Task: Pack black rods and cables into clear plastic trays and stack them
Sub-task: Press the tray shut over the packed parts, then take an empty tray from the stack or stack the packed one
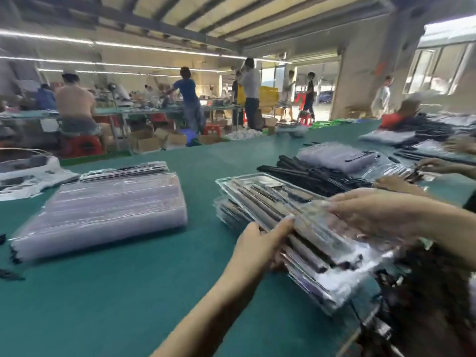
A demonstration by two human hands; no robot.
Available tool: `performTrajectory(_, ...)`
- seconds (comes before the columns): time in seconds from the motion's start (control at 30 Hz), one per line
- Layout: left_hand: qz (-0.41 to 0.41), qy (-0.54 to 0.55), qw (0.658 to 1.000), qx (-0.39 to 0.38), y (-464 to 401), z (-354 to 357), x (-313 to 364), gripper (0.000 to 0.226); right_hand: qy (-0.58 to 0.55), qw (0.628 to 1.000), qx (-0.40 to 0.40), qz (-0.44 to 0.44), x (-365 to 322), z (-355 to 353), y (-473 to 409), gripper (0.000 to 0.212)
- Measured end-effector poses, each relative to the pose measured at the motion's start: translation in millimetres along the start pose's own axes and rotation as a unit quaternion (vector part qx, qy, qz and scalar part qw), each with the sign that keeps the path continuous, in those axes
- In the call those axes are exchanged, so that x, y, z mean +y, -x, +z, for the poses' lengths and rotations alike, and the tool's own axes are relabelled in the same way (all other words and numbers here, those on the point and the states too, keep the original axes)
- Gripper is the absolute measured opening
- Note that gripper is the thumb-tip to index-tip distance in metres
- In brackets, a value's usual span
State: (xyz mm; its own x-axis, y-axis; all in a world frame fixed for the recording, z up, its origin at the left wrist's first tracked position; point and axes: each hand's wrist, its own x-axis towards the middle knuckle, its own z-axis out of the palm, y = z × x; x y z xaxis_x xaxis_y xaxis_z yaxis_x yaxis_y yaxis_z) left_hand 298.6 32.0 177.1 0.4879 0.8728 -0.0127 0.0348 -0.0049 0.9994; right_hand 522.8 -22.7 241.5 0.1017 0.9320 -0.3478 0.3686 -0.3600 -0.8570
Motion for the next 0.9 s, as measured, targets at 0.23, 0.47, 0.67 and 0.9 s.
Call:
performTrajectory(0.23, -0.015, -0.1, 0.993, 0.065, -63, 26, -30, 0.045, 0.318, 0.943, 0.08, -0.055, -2, -18, -67, 0.025)
performTrajectory(0.47, -0.033, -0.269, 0.959, 0.082, -69, 26, -62, 0.108, 0.363, 0.916, 0.133, -0.109, 41, -7, -106, 0.034)
performTrajectory(0.67, -0.073, -0.165, 0.984, 0.002, -60, 10, -70, 0.092, 0.455, 0.883, 0.105, -0.052, 33, 0, -104, 0.047)
performTrajectory(0.9, -0.056, -0.266, 0.948, 0.164, -41, -126, -79, 0.073, 0.476, 0.833, 0.119, -0.255, -60, 111, -140, 0.054)
